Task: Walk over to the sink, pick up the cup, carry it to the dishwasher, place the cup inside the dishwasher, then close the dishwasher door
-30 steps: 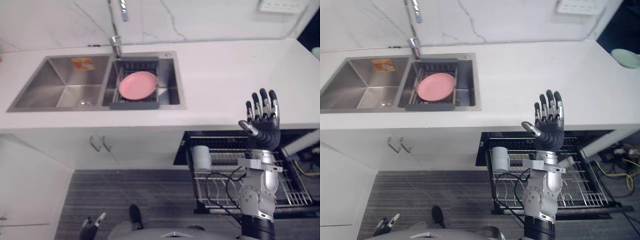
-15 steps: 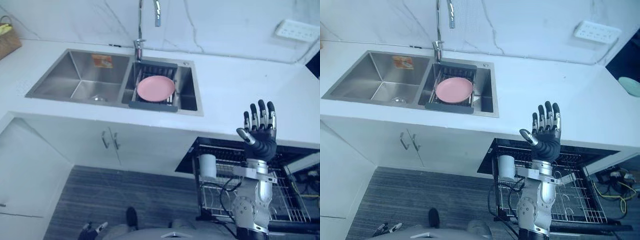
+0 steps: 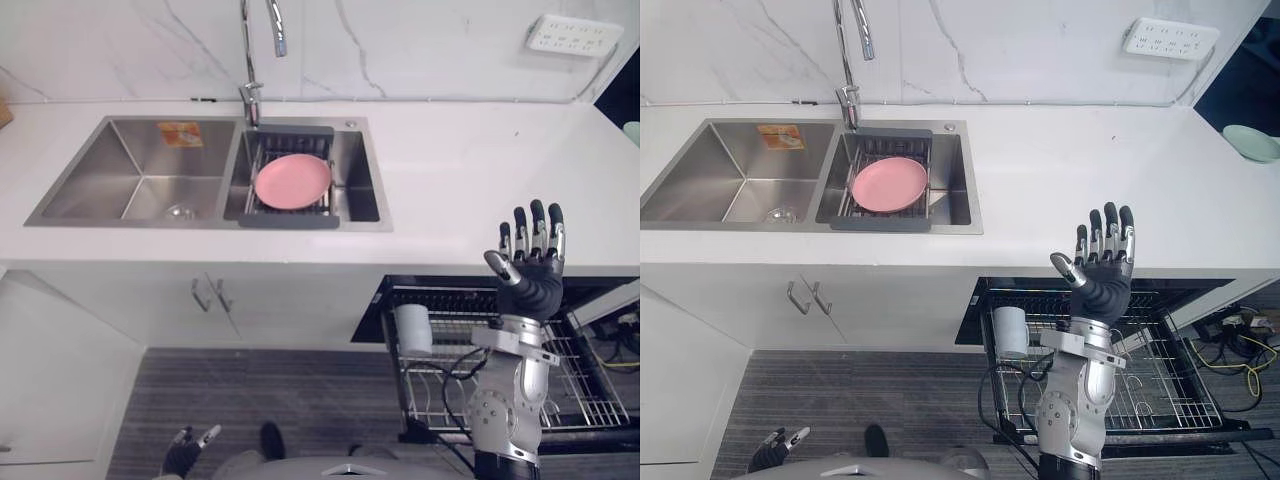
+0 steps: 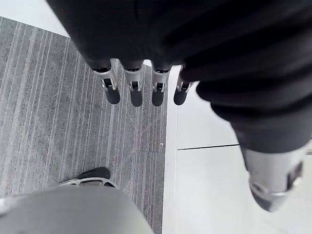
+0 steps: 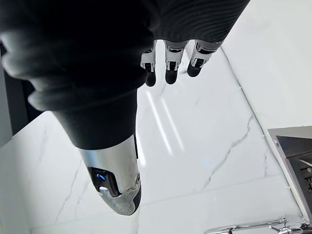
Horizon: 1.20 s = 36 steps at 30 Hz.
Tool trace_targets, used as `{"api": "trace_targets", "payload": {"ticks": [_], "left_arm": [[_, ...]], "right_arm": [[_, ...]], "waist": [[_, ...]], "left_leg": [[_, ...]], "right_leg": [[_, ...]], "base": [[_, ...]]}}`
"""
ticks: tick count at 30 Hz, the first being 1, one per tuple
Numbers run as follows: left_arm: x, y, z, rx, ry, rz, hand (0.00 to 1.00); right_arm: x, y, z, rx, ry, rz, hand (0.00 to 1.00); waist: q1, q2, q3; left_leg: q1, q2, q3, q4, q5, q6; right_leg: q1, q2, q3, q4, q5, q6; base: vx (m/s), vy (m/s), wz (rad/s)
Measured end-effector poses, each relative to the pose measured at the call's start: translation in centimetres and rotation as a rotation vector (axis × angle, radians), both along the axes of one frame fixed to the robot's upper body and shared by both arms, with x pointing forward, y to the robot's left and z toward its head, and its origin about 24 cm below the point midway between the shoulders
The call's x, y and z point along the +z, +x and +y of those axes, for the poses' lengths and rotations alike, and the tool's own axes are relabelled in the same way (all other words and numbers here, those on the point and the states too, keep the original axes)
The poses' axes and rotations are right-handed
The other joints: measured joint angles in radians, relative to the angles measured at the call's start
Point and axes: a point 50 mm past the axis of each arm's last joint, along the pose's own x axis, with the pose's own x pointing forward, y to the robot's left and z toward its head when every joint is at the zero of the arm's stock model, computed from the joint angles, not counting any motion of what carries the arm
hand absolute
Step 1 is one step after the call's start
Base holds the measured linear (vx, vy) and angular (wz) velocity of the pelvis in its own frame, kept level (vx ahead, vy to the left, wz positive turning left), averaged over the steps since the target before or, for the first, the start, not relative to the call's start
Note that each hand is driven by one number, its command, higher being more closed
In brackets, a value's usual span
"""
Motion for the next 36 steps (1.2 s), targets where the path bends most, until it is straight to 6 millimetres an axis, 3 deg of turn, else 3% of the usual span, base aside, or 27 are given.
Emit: {"api": "trace_targets", "payload": {"ticks": [3, 5, 6, 8, 10, 12, 13, 14, 16, 19, 21, 25, 27, 30, 31, 32, 33, 35, 36], "left_arm": [[0.0, 0.0, 0.0, 0.074, -0.024, -0.014, 0.00], [0.0, -0.1, 0.3, 0.155, -0.038, -0.030, 0.00], [0.0, -0.3, 0.2, 0.207, -0.053, -0.034, 0.00], [-0.5, -1.5, -0.5, 0.269, -0.090, -0.003, 0.00], [-0.7, -2.4, -0.9, 0.328, -0.128, 0.009, 0.00], [-0.7, -2.7, -0.6, 0.407, -0.150, -0.005, 0.00], [-0.7, -3.1, -0.6, 0.430, -0.154, -0.002, 0.00], [-0.8, -3.8, -0.8, 0.437, -0.156, 0.014, 0.00], [-1.0, -5.1, -1.9, 0.453, -0.175, 0.047, 0.00], [-1.0, -5.4, -1.8, 0.461, -0.164, 0.044, 0.00], [-0.9, -5.3, -1.2, 0.448, -0.151, 0.045, 0.00], [-0.7, -4.1, -0.3, 0.412, -0.129, 0.020, 0.00], [-0.6, -3.2, 0.2, 0.401, -0.121, -0.003, 0.00], [-0.5, -2.3, 0.2, 0.374, -0.122, -0.021, 0.00], [-0.5, -2.5, 0.3, 0.358, -0.117, -0.012, 0.00], [-0.5, -2.5, 0.2, 0.346, -0.116, -0.001, 0.00], [-0.5, -2.5, 0.3, 0.347, -0.114, -0.001, 0.00], [-0.5, -2.2, 0.4, 0.349, -0.110, -0.006, 0.00], [-0.4, -2.1, 0.6, 0.345, -0.106, -0.011, 0.00]], "right_arm": [[-0.3, -0.1, 0.4, 0.015, 0.000, 0.016, 0.00], [-0.6, -0.2, 0.8, 0.033, 0.002, 0.029, 0.00], [-0.5, -0.3, 1.0, 0.044, -0.001, 0.027, 0.00], [-0.6, -0.7, 1.1, 0.049, -0.006, 0.033, 0.00], [-0.5, -1.1, 1.3, 0.054, -0.010, 0.033, 0.00], [0.4, -1.3, 1.5, 0.057, -0.019, -0.009, 0.00], [0.6, -1.3, 1.6, 0.061, -0.019, -0.017, 0.00], [0.8, -1.2, 1.5, 0.056, -0.016, -0.027, 0.00], [1.2, -0.9, 1.5, 0.063, -0.022, -0.037, 0.00], [1.0, -0.7, 2.2, 0.091, -0.015, -0.023, 0.00], [0.9, -0.6, 2.7, 0.102, -0.025, -0.019, 0.00], [0.9, -0.6, 2.8, 0.107, -0.031, -0.017, 0.00], [0.9, -0.6, 2.8, 0.103, -0.033, -0.016, 0.00], [0.9, -0.5, 3.0, 0.108, -0.026, -0.015, 0.00], [0.7, -0.4, 3.1, 0.113, -0.022, -0.008, 0.00], [0.3, -0.2, 3.1, 0.117, -0.017, 0.009, 0.00], [0.1, -0.2, 3.1, 0.119, -0.015, 0.017, 0.00], [-0.2, -0.1, 3.2, 0.128, -0.019, 0.026, 0.00], [-0.2, -0.1, 3.2, 0.131, -0.023, 0.023, 0.00]], "waist": [[0.006, 0.001, 0.005], [0.016, -0.002, 0.011], [0.015, 0.010, 0.040], [0.019, 0.041, 0.057], [0.020, 0.042, 0.059], [0.021, 0.026, 0.074], [0.026, 0.009, 0.087], [0.031, 0.010, 0.082], [0.050, 0.033, 0.078], [0.050, 0.028, 0.073], [0.048, 0.012, 0.063], [0.049, -0.023, 0.031], [0.049, -0.028, 0.014], [0.048, -0.036, 0.015], [0.039, -0.029, 0.017], [0.031, -0.027, 0.008], [0.029, -0.029, 0.004], [0.022, -0.026, 0.002], [0.018, -0.034, 0.000]], "left_leg": [[-0.007, 0.008, 0.016, 0.004, -0.010, -0.006], [-0.092, 0.039, 0.029, 0.170, -0.096, -0.017], [-0.149, 0.083, 0.030, 0.329, -0.179, -0.019], [-0.196, 0.155, 0.029, 0.501, -0.261, -0.020], [-0.206, 0.179, 0.027, 0.550, -0.277, -0.031], [-0.232, 0.189, 0.022, 0.614, -0.254, -0.080], [-0.256, 0.176, 0.010, 0.631, -0.260, -0.109], [-0.255, 0.139, -0.061, 0.542, -0.261, -0.102], [-0.234, 0.110, -0.120, 0.443, -0.184, -0.074], [-0.230, 0.097, -0.090, 0.499, -0.248, -0.039], [-0.228, 0.098, -0.060, 0.551, -0.301, -0.022], [-0.194, 0.077, -0.035, 0.548, -0.322, -0.003], [-0.173, 0.063, -0.046, 0.525, -0.348, 0.001], [-0.086, 0.043, -0.028, 0.455, -0.356, 0.007], [-0.052, 0.038, -0.026, 0.431, -0.354, 0.008], [-0.006, 0.041, -0.016, 0.400, -0.351, 0.006], [0.007, 0.043, -0.013, 0.389, -0.350, 0.004], [0.028, 0.068, -0.009, 0.387, -0.342, -0.010], [0.032, 0.071, -0.021, 0.400, -0.347, -0.021]], "right_leg": [[-0.016, 0.005, 0.010, 0.012, -0.013, -0.017], [-0.057, 0.008, 0.021, 0.068, -0.039, -0.030], [-0.061, 0.024, 0.022, 0.108, -0.061, -0.027], [-0.059, 0.056, 0.031, 0.154, -0.092, -0.031], [-0.058, 0.070, 0.038, 0.169, -0.106, -0.038], [-0.041, 0.068, 0.055, 0.160, -0.107, -0.049], [-0.026, 0.060, 0.064, 0.150, -0.106, -0.050], [-0.017, 0.046, 0.079, 0.148, -0.112, -0.043], [-0.018, 0.040, 0.125, 0.153, -0.130, -0.031], [-0.015, 0.024, 0.162, 0.157, -0.146, -0.020], [-0.004, 0.009, 0.178, 0.155, -0.155, -0.009], [-0.004, -0.018, 0.183, 0.183, -0.154, -0.009], [-0.034, -0.019, 0.179, 0.251, -0.153, -0.008], [-0.158, -0.040, 0.141, 0.561, -0.127, 0.001], [-0.195, -0.058, 0.121, 0.651, -0.131, -0.017], [-0.247, -0.059, 0.076, 0.702, -0.160, -0.058], [-0.270, -0.056, 0.060, 0.698, -0.174, -0.068], [-0.325, -0.025, 0.017, 0.564, -0.181, -0.084], [-0.334, -0.002, 0.008, 0.416, -0.098, -0.088]], "base": [[-0.01, -0.022, -0.09], [-0.01, -0.061, -0.18], [-0.01, -0.071, -0.15], [0.01, -0.041, -0.20], [0.05, -0.051, -0.11], [0.06, -0.063, -0.05], [0.04, 0.007, -0.15], [0.04, 0.042, -0.41], [0.10, 0.134, -0.62], [0.18, 0.115, -0.42], [0.21, 0.116, -0.36], [0.19, 0.052, -0.27], [0.18, 0.043, -0.19], [0.16, 0.041, -0.20], [0.20, 0.018, -0.08], [0.24, 0.001, -0.03], [0.20, -0.014, -0.05], [0.24, -0.098, -0.01], [0.21, -0.108, 0.05]]}}
